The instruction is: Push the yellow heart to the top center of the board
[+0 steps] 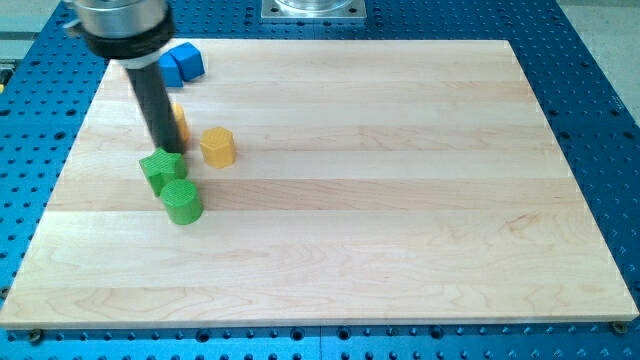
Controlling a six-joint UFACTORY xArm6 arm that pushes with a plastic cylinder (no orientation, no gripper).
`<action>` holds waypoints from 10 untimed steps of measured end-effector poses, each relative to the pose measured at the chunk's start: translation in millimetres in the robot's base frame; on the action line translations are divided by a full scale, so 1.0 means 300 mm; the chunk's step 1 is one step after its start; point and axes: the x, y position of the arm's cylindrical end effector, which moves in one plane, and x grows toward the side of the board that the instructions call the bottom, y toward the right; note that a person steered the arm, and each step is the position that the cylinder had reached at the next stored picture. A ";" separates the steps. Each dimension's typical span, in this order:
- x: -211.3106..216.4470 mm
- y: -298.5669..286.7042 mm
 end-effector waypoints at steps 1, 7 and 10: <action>-0.018 -0.122; -0.343 0.436; -0.422 0.696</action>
